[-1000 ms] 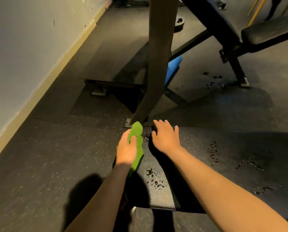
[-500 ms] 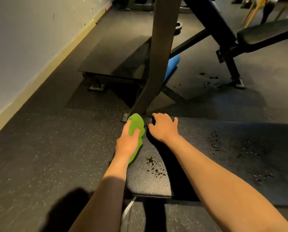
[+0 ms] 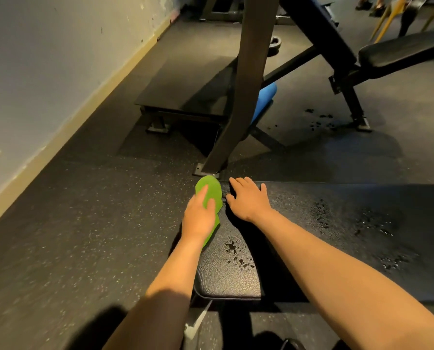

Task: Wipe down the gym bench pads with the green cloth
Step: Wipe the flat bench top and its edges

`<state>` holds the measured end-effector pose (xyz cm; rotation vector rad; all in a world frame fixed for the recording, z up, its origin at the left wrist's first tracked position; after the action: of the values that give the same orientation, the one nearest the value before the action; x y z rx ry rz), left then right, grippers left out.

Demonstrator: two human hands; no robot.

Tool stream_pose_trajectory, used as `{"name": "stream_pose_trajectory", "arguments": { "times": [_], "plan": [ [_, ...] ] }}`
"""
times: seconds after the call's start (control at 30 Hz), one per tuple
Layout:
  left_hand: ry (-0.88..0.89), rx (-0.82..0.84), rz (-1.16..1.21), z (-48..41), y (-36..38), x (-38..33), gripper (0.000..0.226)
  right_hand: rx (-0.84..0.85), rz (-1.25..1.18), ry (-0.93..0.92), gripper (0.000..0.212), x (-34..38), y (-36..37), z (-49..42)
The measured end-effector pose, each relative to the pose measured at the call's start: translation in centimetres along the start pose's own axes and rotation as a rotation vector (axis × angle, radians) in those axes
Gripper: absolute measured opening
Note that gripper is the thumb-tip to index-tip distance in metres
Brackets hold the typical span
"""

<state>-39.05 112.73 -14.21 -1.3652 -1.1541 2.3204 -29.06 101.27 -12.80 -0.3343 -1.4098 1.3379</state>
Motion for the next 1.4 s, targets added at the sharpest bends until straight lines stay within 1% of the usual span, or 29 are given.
{"name": "stream_pose_trajectory", "arguments": {
  "times": [0.17,0.3,0.33,0.4,0.43,0.47,0.5,0.57,0.6,0.67,0.7,0.73,0.8,0.87,0.93,0.97,1.03,1.1,1.17,1.2,1.23,1.33,1.4],
  "plan": [
    [0.171,0.039,-0.257,2.6,1.4,0.0,0.049,0.024,0.026,-0.047,0.053,0.3,-0.7,1.7],
    [0.267,0.04,-0.359,7.7,1.6,0.5,0.052,0.014,-0.114,-0.076,0.049,1.2,0.1,4.4],
    [0.275,0.05,-0.366,8.6,1.8,0.8,0.053,-0.019,-0.165,-0.103,0.048,1.4,0.4,5.3],
    [0.249,0.062,-0.34,9.4,1.8,1.1,0.054,-0.155,-0.256,-0.142,0.045,1.4,0.7,7.4],
    [0.222,0.07,-0.287,9.3,1.7,1.1,0.053,-0.234,-0.277,-0.157,0.042,1.3,0.7,8.5],
    [0.194,0.065,-0.204,9.2,1.3,0.8,0.052,-0.276,-0.285,-0.188,0.037,1.2,0.9,9.3],
    [0.158,0.064,-0.105,8.8,0.7,0.5,0.05,-0.268,-0.296,-0.234,0.03,1.5,1.2,9.7],
    [0.076,0.048,0.105,8.0,-0.7,0.4,0.037,-0.143,-0.375,-0.308,0.014,2.3,2.5,10.0],
    [0.003,0.074,0.256,7.7,-1.2,0.7,0.039,-0.092,-0.405,-0.333,0.015,2.8,3.0,10.0],
    [-0.118,0.133,0.58,7.0,-1.6,1.4,0.063,-0.032,-0.417,-0.359,0.027,3.9,3.7,9.5],
    [-0.156,0.118,0.724,6.8,-1.8,1.4,0.069,-0.005,-0.401,-0.367,0.033,4.6,3.8,9.0],
    [-0.184,0.089,0.849,6.4,-1.9,1.2,0.069,0.018,-0.36,-0.381,0.038,5.3,3.9,8.1],
    [-0.254,0.051,1.045,6.0,-1.7,1.2,0.067,0.08,-0.251,-0.38,0.045,5.8,4.1,6.4],
    [-0.299,0.015,1.129,5.2,-1.5,1.9,0.07,0.129,-0.15,-0.374,0.053,5.5,4.3,4.6],
    [-0.312,0.037,1.045,5.1,-1.6,2.4,0.074,0.12,-0.039,-0.407,0.061,5.2,4.3,3.9],
    [-0.305,0.049,0.96,5.5,-1.7,2.9,0.072,0.117,-0.001,-0.433,0.06,5.2,4.3,3.6],
    [-0.273,0.095,0.75,6.5,-1.8,3.2,0.064,0.088,0.05,-0.453,0.05,5.3,3.6,2.0],
    [-0.258,0.169,0.527,7.6,-1.2,4.3,0.061,0.063,0.054,-0.419,0.048,5.3,2.2,0.2],
    [-0.236,0.218,0.282,9.1,-0.3,5.8,0.059,0.056,0.027,-0.369,0.056,5.6,1.1,-1.0],
    [-0.249,0.21,0.215,9.9,0.1,6.4,0.057,0.062,0.031,-0.356,0.057,5.9,1.0,-1.0],
    [-0.281,0.188,0.194,11.0,0.3,6.8,0.053,0.084,0.055,-0.361,0.055,6.3,1.3,-0.4],
    [-0.346,0.082,0.174,13.7,0.0,6.3,0.043,0.189,0.086,-0.45,0.034,7.2,3.6,3.1],
    [-0.365,0.045,0.111,14.5,-0.6,5.3,0.041,0.292,0.051,-0.519,0.035,7.6,5.0,6.2]
  ]
}}
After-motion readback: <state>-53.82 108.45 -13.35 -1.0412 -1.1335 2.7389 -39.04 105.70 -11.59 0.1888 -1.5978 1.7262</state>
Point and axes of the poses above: each hand's wrist, its own z-axis away from the middle knuckle, its own y-axis out of the palm, x = y × z, the point moved 5 cm from there along -z, towards the middle knuckle, and after that the axes turned 12 degrees about -z, right-handed, at the moved point
